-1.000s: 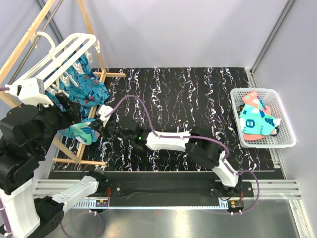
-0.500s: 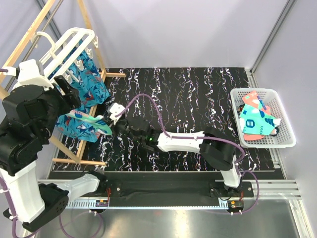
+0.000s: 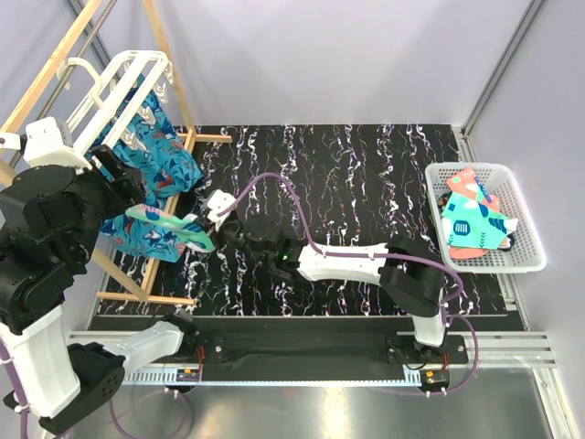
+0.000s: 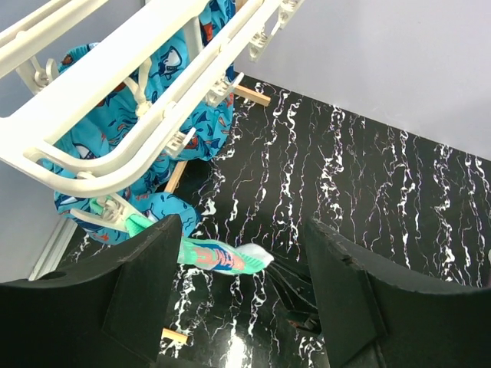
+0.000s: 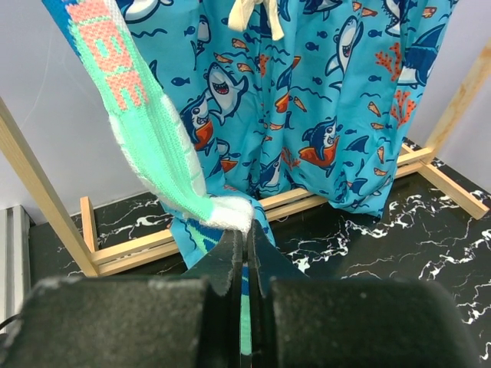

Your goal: Remove the socks clipped to the hanger

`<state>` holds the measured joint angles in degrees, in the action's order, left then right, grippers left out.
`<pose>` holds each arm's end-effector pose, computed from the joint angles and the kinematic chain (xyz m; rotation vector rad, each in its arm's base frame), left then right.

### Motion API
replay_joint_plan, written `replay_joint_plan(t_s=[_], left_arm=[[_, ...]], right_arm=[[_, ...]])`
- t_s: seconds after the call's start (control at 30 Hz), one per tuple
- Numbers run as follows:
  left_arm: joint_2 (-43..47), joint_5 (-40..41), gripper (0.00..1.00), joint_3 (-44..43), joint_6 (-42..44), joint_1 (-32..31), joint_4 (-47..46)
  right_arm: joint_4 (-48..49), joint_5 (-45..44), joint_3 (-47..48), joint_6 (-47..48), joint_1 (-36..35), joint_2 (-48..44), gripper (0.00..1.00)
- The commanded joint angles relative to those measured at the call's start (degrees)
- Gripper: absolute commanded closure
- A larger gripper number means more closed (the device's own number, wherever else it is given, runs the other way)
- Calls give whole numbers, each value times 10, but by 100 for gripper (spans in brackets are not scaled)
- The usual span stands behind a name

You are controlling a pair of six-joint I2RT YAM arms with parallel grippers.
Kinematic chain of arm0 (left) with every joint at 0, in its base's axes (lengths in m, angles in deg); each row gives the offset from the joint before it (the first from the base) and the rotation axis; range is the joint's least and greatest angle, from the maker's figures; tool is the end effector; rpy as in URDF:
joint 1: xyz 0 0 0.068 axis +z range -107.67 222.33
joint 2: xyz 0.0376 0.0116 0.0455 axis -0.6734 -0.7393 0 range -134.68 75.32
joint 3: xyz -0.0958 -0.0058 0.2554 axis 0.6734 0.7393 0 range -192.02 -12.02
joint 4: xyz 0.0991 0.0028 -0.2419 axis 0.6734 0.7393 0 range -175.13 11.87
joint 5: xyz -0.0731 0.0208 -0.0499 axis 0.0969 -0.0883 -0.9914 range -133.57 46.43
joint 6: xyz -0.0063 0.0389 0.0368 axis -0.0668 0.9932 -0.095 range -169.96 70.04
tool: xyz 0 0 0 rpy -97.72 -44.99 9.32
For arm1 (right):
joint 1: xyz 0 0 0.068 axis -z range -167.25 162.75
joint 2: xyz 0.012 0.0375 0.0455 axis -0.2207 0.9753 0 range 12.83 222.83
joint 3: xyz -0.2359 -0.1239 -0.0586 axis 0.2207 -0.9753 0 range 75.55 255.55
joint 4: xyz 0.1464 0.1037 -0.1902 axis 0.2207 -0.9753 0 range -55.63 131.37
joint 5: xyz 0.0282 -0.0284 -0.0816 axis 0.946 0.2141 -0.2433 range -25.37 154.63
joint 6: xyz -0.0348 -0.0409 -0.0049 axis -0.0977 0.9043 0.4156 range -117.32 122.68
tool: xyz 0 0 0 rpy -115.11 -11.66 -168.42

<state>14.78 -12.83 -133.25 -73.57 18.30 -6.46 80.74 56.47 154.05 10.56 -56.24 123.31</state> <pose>0.0596 -0.0066 0.5541 -0.3540 1.8056 -0.0759 0.1698 0.4279 0.2961 -0.8283 1.2375 0.7677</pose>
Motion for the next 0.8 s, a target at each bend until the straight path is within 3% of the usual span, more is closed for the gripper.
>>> replay_joint_plan(t_s=[0.0,0.4,0.77], left_arm=[[-6,43,32,6,-17,2,75],[-6,145,35,55,-53,2,82],[65,190,52,149,-88,1,-33]], right_arm=[[26,-25,-4,1,2,-33,100],[47,-19,-17,-20,2,-29,100],[52,-12,-21,-23,2,-28,100]])
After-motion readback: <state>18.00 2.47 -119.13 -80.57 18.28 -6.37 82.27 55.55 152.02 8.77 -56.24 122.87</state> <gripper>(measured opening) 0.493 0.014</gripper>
